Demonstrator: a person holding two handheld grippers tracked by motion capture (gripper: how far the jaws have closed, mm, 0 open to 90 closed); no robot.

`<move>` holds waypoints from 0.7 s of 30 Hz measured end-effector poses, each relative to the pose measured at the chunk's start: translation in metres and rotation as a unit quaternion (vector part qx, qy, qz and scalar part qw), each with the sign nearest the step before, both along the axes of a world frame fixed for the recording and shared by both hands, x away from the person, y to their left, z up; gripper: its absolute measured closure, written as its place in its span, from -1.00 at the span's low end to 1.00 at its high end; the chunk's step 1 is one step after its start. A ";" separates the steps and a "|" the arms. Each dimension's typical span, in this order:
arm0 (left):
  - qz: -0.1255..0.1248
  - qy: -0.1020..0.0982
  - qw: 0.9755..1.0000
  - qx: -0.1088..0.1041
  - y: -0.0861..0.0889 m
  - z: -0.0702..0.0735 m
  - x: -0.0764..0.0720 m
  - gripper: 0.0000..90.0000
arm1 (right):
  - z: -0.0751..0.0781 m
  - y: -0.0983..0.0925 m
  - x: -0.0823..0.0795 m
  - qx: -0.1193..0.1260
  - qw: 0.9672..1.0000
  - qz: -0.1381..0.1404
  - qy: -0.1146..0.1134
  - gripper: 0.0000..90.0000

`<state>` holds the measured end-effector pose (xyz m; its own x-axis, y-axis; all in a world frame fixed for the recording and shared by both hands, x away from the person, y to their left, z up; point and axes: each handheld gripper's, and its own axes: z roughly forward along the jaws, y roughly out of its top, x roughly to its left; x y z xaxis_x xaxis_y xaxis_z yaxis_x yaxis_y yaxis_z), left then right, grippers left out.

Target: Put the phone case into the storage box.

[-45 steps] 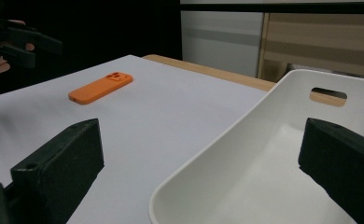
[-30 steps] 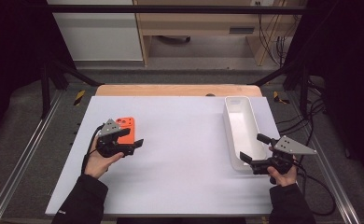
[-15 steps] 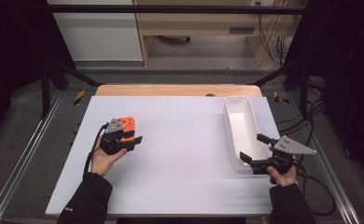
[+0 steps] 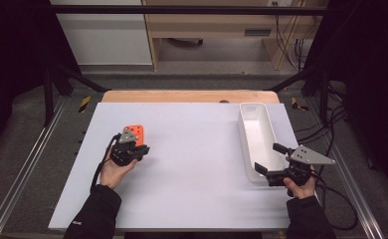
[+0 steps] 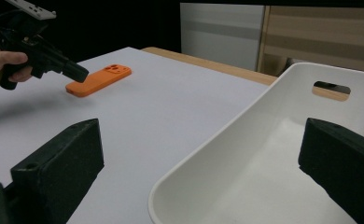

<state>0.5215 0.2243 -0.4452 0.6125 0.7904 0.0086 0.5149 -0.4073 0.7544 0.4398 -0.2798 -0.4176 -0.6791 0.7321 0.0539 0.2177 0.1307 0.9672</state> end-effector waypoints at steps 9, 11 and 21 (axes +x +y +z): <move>0.003 0.017 1.000 0.007 -0.001 -0.007 0.006 0.99 | 0.000 0.000 0.000 0.000 1.000 -0.001 0.000 -0.99; 0.005 0.023 1.000 0.011 -0.001 -0.010 0.008 0.99 | 0.000 0.000 0.000 0.000 1.000 -0.001 -0.001 -0.99; 0.010 0.042 0.998 0.037 -0.005 -0.018 0.012 0.99 | 0.000 0.000 0.000 -0.001 1.000 -0.002 0.001 -0.99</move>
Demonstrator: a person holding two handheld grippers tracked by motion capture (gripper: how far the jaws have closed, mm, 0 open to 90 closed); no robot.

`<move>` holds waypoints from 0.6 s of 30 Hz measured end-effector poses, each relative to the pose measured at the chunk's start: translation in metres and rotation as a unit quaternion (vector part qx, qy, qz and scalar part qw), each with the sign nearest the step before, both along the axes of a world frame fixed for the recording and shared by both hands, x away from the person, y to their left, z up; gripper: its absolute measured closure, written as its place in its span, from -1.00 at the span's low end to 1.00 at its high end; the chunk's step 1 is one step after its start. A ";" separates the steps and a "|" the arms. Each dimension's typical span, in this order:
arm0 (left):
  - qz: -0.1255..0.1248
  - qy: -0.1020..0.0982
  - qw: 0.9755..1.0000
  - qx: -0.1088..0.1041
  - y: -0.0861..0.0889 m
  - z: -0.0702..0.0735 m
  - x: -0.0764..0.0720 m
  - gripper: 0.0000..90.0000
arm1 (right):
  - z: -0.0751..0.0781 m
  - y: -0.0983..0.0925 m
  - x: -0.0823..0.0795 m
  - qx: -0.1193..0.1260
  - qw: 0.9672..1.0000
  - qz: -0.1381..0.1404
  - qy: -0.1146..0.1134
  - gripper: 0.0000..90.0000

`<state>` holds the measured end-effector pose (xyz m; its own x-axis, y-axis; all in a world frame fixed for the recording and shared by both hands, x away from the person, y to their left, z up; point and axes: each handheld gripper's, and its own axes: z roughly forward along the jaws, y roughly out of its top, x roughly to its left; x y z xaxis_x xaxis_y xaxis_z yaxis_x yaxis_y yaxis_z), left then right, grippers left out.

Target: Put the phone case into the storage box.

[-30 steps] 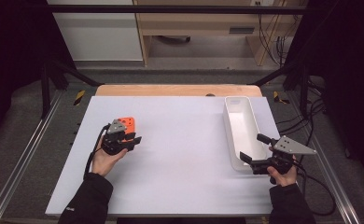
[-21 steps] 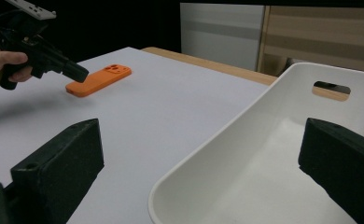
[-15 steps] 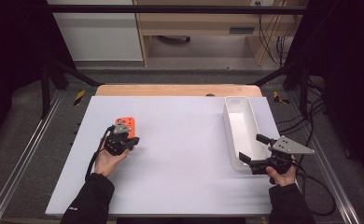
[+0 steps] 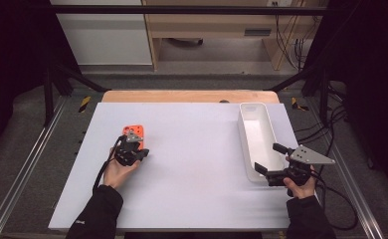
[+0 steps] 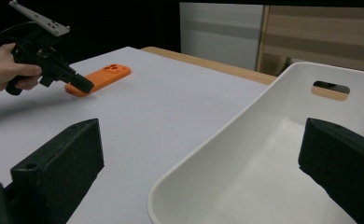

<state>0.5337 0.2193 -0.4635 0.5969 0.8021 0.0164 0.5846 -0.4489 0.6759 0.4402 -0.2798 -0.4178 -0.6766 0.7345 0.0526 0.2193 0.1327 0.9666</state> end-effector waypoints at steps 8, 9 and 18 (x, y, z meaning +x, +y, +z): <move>0.006 0.005 1.000 0.010 -0.001 -0.004 0.002 0.99 | 0.000 0.000 0.000 0.001 1.000 0.000 -0.001 -0.99; 0.006 0.006 1.000 0.010 -0.002 -0.004 0.002 0.99 | 0.000 0.000 0.000 0.001 1.000 0.000 -0.001 -0.99; 0.009 0.008 1.000 0.014 -0.001 -0.004 0.002 0.99 | 0.000 0.000 0.000 0.000 1.000 -0.001 -0.001 -0.99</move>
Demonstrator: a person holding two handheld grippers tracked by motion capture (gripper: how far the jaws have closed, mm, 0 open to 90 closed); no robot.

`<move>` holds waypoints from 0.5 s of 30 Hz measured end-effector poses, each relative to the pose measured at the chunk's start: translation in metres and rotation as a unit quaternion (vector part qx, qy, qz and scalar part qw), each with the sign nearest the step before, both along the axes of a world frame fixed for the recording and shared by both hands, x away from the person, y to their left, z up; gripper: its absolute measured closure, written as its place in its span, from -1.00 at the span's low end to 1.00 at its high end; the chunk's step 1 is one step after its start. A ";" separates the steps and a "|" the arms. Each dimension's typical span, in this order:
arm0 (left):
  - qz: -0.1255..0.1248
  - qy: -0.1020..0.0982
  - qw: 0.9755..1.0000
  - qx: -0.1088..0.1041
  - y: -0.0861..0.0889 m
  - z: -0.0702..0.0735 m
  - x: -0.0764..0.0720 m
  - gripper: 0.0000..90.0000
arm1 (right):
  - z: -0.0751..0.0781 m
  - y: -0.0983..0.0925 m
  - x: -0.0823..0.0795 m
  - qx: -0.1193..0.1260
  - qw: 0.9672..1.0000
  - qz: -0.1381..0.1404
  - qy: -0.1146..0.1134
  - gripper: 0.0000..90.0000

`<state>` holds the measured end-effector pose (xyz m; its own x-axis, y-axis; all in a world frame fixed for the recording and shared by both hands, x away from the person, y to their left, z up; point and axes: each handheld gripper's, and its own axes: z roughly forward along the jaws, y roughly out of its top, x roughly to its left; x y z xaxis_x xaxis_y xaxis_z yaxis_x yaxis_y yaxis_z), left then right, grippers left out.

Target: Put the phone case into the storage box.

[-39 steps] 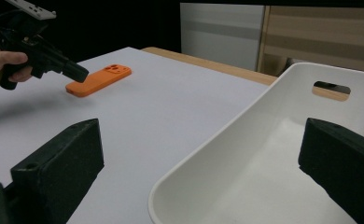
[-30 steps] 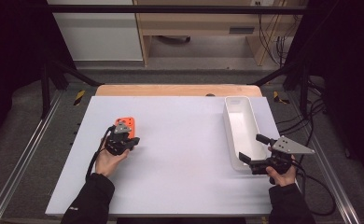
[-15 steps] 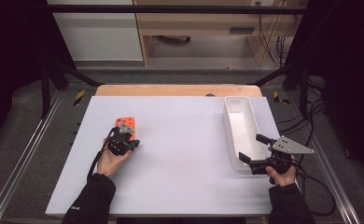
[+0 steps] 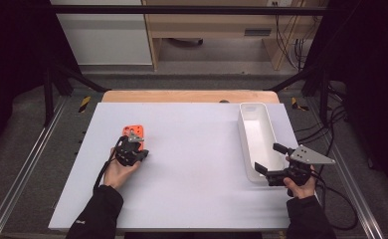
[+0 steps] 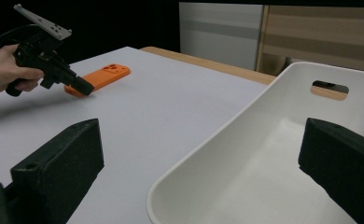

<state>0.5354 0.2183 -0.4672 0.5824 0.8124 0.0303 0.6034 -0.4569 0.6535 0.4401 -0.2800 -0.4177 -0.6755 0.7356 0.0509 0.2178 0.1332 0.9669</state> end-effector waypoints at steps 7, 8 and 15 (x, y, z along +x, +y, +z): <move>0.010 0.007 1.000 0.011 0.002 0.002 -0.002 0.99 | 0.000 0.000 0.000 0.000 1.000 -0.001 0.000 -0.99; 0.010 0.009 1.000 0.011 0.003 0.002 -0.002 0.99 | 0.000 0.000 0.000 0.000 1.000 -0.001 0.000 -0.99; 0.013 0.010 1.000 0.022 0.006 0.003 -0.004 1.00 | 0.001 0.000 -0.001 0.001 1.000 -0.001 0.001 -0.99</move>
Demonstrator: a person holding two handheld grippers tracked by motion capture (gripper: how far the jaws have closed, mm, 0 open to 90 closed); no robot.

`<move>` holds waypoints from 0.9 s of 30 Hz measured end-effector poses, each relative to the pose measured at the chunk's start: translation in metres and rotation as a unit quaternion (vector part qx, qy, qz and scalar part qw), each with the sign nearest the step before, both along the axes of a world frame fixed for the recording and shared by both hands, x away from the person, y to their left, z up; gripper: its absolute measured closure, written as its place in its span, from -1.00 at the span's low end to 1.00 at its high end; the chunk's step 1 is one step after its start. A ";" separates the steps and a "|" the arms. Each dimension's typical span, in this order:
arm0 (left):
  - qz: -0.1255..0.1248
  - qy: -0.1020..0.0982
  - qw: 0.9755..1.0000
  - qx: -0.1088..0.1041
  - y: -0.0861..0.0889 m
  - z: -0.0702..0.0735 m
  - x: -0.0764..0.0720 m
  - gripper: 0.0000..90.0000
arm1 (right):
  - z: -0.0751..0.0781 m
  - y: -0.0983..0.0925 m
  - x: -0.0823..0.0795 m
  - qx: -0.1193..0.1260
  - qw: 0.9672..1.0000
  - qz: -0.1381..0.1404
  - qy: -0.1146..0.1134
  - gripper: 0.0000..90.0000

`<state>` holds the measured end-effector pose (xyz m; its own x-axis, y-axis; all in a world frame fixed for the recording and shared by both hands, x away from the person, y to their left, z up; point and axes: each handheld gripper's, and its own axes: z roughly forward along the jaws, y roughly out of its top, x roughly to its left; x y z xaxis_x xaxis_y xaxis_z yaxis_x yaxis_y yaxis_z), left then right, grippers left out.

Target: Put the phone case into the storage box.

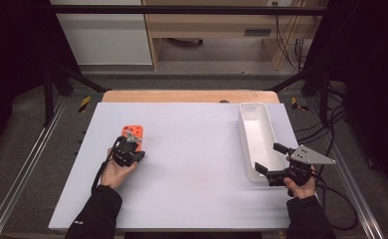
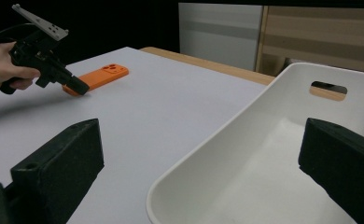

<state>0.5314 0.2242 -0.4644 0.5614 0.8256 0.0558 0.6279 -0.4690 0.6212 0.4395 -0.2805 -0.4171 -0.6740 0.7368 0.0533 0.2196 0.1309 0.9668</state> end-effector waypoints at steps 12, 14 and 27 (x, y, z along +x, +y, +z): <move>0.013 0.003 1.000 0.007 0.010 0.001 -0.005 1.00 | 0.000 0.000 0.000 -0.002 1.000 0.000 -0.001 -0.99; 0.016 0.003 1.000 0.009 0.012 0.001 -0.005 1.00 | 0.000 0.000 0.000 -0.003 1.000 -0.001 -0.001 -0.99; 0.027 0.000 0.999 0.021 0.020 0.001 -0.008 1.00 | 0.000 0.000 0.000 -0.001 1.000 -0.001 0.000 -0.99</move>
